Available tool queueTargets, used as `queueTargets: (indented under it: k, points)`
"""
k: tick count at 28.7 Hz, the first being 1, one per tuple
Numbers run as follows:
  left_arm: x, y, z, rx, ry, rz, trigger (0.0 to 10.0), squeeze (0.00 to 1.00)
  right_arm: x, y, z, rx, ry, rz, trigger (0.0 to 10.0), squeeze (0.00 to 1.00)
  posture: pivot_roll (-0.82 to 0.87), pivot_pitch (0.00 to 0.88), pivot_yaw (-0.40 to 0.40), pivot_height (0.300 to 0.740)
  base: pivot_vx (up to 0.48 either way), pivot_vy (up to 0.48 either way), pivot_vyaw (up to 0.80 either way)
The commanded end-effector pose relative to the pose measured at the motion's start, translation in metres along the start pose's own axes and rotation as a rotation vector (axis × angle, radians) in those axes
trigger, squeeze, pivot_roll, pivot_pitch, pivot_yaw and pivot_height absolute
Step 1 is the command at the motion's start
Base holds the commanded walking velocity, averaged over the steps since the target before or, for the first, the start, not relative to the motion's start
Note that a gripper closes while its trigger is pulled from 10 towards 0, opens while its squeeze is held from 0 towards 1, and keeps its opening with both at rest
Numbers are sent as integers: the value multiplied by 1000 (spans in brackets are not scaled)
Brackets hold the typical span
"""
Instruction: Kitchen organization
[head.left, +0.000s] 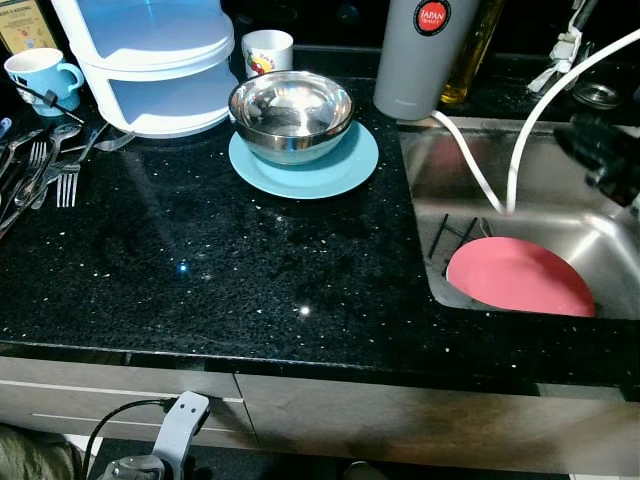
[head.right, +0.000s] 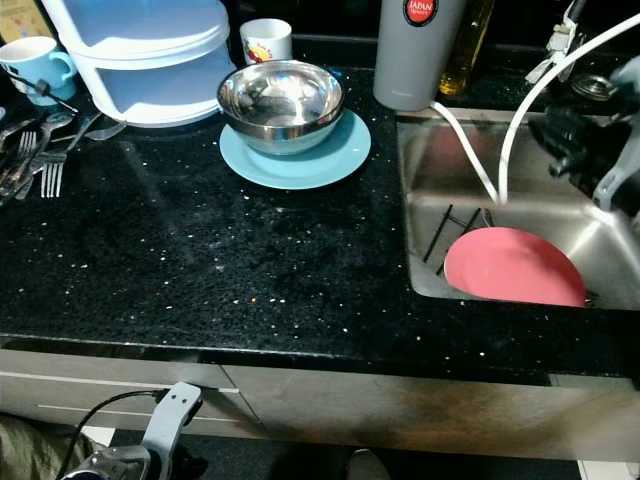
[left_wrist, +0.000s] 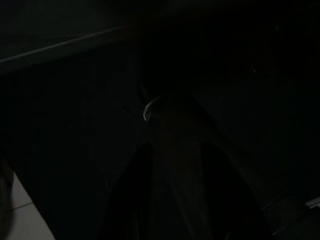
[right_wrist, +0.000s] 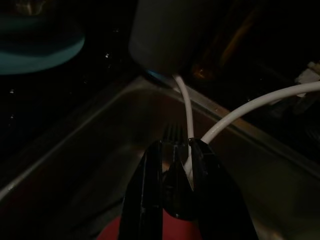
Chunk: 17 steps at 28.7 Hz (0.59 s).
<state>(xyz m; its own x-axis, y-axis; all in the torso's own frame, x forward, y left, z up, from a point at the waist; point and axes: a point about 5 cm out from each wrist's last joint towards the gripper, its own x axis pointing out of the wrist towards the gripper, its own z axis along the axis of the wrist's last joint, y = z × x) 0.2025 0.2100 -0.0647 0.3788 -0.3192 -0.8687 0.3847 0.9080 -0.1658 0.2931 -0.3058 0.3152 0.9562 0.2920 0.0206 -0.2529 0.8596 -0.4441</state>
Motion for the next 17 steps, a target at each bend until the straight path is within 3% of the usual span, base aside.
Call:
queueTargets:
  k: [1,5,7,8,9,11,12,13,14,15,16,17]
  points:
    - [-1,2,7,18,-15,1,10000,0,0,5,-4,-39,58,39,10000,0,-11,167,12,740,0,0,0]
    - [-1,1,6,17,-9,-14,10000,0,-1,20,-23,-104,214,131,10000,0,-12,163,12,740,0,0,0]
    - [-1,1,7,18,-7,-19,10000,0,2,22,-29,-108,245,118,10000,0,-11,165,11,740,0,0,0]
    - [-1,0,7,19,-5,-26,10000,0,7,22,-35,-110,263,81,10000,827,-9,160,9,740,0,0,0]
    - [-1,0,7,18,-5,-28,10000,0,11,25,-33,-93,228,81,10000,1000,-8,157,9,740,0,0,0]
    - [-1,0,7,18,-5,-28,10000,0,11,25,-33,-93,228,81,10000,1000,-8,157,9,740,0,0,0]
    - [-1,0,7,17,-6,-29,10000,0,15,28,-29,-66,177,87,10000,1000,-7,156,8,740,0,0,0]
    - [-1,0,7,16,-6,-30,10000,0,18,30,-24,-45,123,86,10000,1000,-3,152,6,740,0,0,0]
    - [-1,0,7,16,-6,-31,10000,0,24,35,-7,39,-47,76,10000,1000,-4,151,6,740,0,0,0]
    - [-1,0,7,16,-6,-31,10000,0,24,35,-7,39,-47,76,10000,1000,-4,151,6,740,0,0,0]
    - [-1,0,7,16,-6,-31,10000,0,26,38,2,92,-131,87,10000,973,-1,151,6,740,0,0,0]
    - [0,0,7,17,-6,-31,10000,0,28,42,11,142,-219,99,10000,541,-1,151,6,740,0,0,0]
